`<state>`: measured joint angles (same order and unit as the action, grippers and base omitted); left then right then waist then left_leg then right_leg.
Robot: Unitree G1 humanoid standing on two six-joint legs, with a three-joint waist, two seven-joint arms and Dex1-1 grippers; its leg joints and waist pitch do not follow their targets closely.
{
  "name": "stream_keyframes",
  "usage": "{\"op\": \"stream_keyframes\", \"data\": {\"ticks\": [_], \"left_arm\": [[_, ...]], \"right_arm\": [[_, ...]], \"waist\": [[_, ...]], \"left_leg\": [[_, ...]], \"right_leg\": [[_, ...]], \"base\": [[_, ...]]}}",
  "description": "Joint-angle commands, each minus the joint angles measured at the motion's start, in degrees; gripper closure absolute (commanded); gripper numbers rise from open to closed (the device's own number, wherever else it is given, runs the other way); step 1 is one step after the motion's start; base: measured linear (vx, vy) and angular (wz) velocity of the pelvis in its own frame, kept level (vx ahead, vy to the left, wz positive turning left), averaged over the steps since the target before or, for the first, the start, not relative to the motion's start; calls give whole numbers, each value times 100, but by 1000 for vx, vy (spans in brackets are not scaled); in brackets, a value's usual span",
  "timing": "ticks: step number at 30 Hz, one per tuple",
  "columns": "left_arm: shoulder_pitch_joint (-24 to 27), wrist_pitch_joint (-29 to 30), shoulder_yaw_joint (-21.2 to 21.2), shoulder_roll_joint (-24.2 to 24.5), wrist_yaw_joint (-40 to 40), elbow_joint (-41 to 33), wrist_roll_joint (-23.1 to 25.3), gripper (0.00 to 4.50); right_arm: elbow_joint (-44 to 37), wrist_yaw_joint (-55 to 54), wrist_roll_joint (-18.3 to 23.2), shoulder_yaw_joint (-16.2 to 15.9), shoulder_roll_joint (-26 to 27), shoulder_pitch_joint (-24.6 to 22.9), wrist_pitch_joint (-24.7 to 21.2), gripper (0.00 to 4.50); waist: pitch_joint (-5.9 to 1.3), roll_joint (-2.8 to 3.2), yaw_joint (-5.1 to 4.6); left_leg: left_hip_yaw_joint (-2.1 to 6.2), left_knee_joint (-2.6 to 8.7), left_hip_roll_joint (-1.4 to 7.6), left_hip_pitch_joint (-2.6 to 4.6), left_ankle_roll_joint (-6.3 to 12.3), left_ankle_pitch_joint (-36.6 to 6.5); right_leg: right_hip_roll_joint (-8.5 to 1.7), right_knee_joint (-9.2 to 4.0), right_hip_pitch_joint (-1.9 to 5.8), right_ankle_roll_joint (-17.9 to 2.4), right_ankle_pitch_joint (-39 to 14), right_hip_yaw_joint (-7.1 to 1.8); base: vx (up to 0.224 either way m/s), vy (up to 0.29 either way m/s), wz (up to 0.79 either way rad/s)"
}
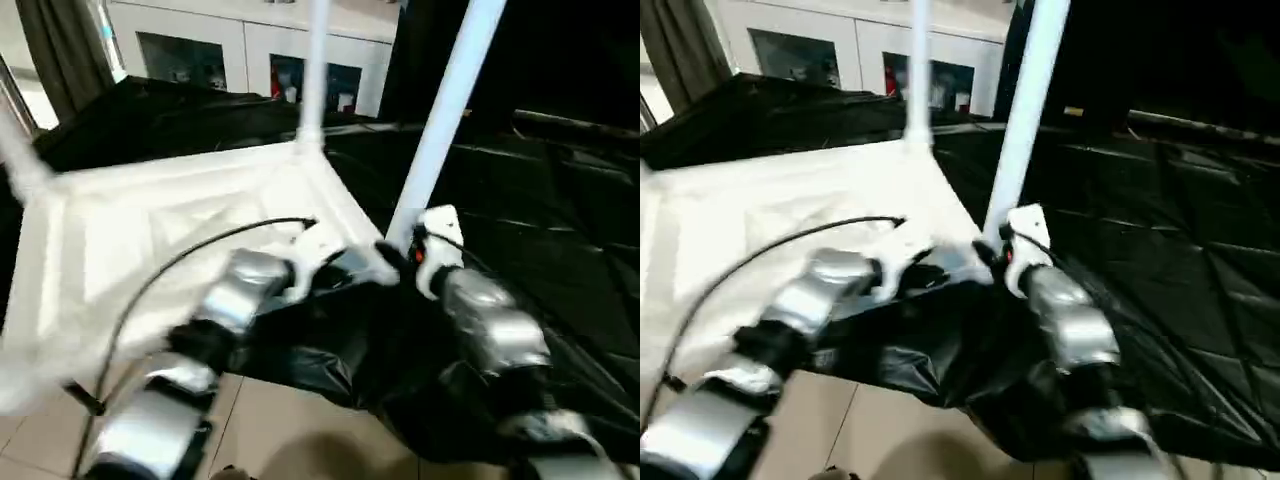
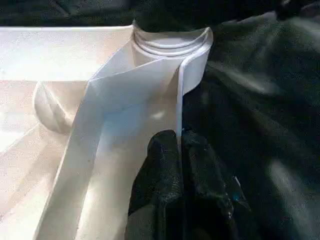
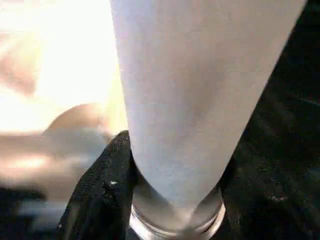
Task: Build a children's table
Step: Rotate leg to tighten
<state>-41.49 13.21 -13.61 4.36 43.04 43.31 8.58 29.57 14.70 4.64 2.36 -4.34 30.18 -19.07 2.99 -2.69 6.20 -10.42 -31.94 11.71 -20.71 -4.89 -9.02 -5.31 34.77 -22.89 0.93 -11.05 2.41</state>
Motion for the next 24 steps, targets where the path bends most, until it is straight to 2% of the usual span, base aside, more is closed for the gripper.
{"op": "stream_keyframes", "data": {"ticks": [1,2,6,7,8,10,13,15,17,19,22,24], "left_arm": [[-91,40,-4,-440,-377,102,-128,450],[-152,1,-62,-669,-480,186,-85,450],[-207,-121,-124,-721,-486,261,-37,450],[-214,-144,-120,-691,-470,276,-38,450],[-220,-191,-110,-627,-432,301,-47,450],[-218,-239,-90,-548,-355,310,-61,450],[-219,-282,-32,-414,-248,322,-81,450],[-163,-516,-15,-136,166,275,-137,450],[-89,-643,-25,64,541,195,-207,450],[-7,-828,-33,262,937,92,-293,450],[125,-1149,-56,559,1524,-105,-428,450],[235,-1117,-86,776,2000,-331,-556,450]], "right_arm": [[641,-251,105,-170,393,-96,-212,250],[784,-436,81,-141,610,54,-68,250],[749,-261,-10,-215,640,59,93,250],[715,-180,-25,-234,602,30,133,195],[673,-60,5,-216,554,2,159,181],[605,122,13,-257,462,-27,202,181],[447,501,-25,-408,249,-86,287,140],[-9,1383,15,-698,-215,-251,251,140],[-293,1890,113,-800,-495,-345,209,140],[-533,2387,170,-904,-815,-435,241,140],[-822,3093,249,-979,-1245,-562,294,140],[-1033,3575,347,-1041,-1551,-657,255,140]], "waist": [[-224,9,-30],[-227,6,-32],[-249,6,-2],[-254,7,-4],[-251,17,1],[-248,23,7],[-262,13,15],[-257,22,43],[-263,2,45],[-270,12,60],[-288,13,51],[-283,22,43]], "left_leg": [[86,431,90,98,-185,-2454],[92,431,83,106,-165,-2527],[92,457,94,73,-97,-2321],[91,461,96,62,-89,-2267],[77,462,99,60,-75,-2219],[70,460,94,60,-52,-2258],[67,458,106,41,-14,-2142],[55,447,109,49,45,-2085],[54,443,105,-6,146,-1899],[50,430,111,-10,186,-1737],[43,405,127,-32,247,-1397],[22,380,133,-24,342,-1271]], "right_leg": [[-280,-649,70,-532,-2892,-161],[-280,-666,63,-496,-2977,-152],[-271,-647,110,-468,-2600,-156],[-267,-634,120,-489,-2480,-157],[-254,-620,117,-561,-2248,-162],[-256,-623,122,-593,-2231,-166],[-264,-611,145,-642,-2076,-166],[-254,-620,151,-659,-1985,-165],[-258,-593,193,-685,-1855,-166],[-270,-576,208,-757,-1706,-164],[-256,-495,245,-957,-1099,-149],[-249,-447,238,-1127,-742,-154]], "base": [[0,0,0],[0,0,0],[0,0,0],[0,0,0],[0,0,0],[0,0,0],[0,0,0],[0,0,0],[0,0,0],[0,0,0],[0,0,0],[0,0,0]]}}
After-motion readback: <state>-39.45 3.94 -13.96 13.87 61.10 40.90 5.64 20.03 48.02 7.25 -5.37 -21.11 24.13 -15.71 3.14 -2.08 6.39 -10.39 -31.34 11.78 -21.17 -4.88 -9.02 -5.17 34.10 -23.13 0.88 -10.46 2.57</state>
